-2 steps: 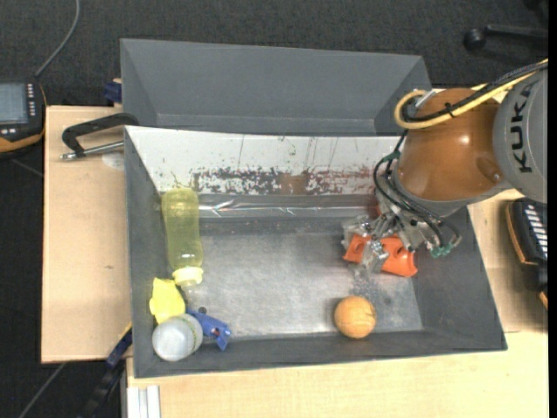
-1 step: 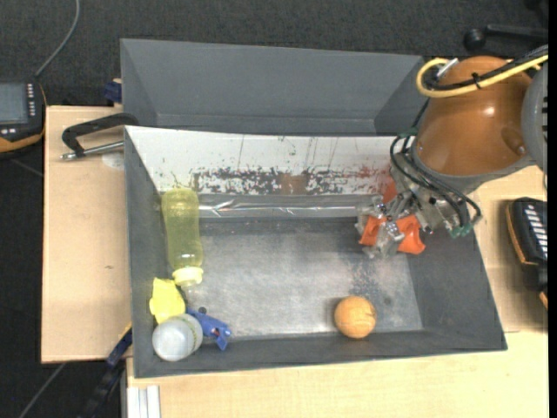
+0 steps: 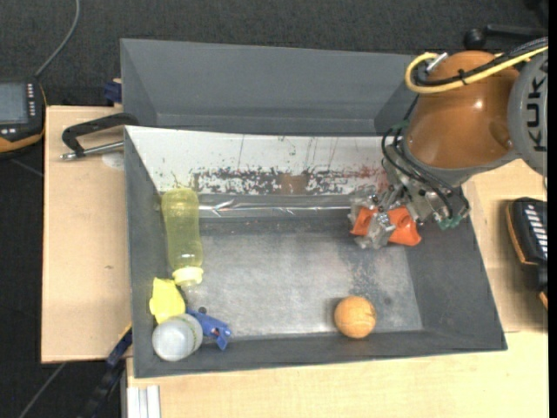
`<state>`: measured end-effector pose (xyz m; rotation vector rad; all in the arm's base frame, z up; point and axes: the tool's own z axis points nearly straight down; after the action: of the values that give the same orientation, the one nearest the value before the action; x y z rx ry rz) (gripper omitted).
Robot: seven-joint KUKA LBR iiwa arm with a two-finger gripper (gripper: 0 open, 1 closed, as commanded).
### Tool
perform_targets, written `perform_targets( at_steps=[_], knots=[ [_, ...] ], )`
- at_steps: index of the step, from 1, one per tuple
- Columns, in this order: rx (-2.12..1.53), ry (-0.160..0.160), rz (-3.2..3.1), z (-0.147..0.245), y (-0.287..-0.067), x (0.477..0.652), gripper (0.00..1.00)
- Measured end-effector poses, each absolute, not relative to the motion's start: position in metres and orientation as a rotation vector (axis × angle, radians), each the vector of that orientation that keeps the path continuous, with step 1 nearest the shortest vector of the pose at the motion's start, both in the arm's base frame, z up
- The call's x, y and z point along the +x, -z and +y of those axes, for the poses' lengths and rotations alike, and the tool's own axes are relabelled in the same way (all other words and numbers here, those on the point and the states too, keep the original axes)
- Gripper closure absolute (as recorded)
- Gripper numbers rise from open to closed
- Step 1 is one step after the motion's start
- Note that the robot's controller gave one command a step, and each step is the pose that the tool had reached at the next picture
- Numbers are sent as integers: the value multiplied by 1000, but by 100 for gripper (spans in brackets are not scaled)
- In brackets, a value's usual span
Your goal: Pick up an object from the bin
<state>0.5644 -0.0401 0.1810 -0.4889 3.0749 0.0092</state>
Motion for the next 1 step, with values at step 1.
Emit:
perform_targets(
  at_steps=[1],
  knots=[
    [-496, -22, 3100, -40, -193, 560, 100]
  ],
)
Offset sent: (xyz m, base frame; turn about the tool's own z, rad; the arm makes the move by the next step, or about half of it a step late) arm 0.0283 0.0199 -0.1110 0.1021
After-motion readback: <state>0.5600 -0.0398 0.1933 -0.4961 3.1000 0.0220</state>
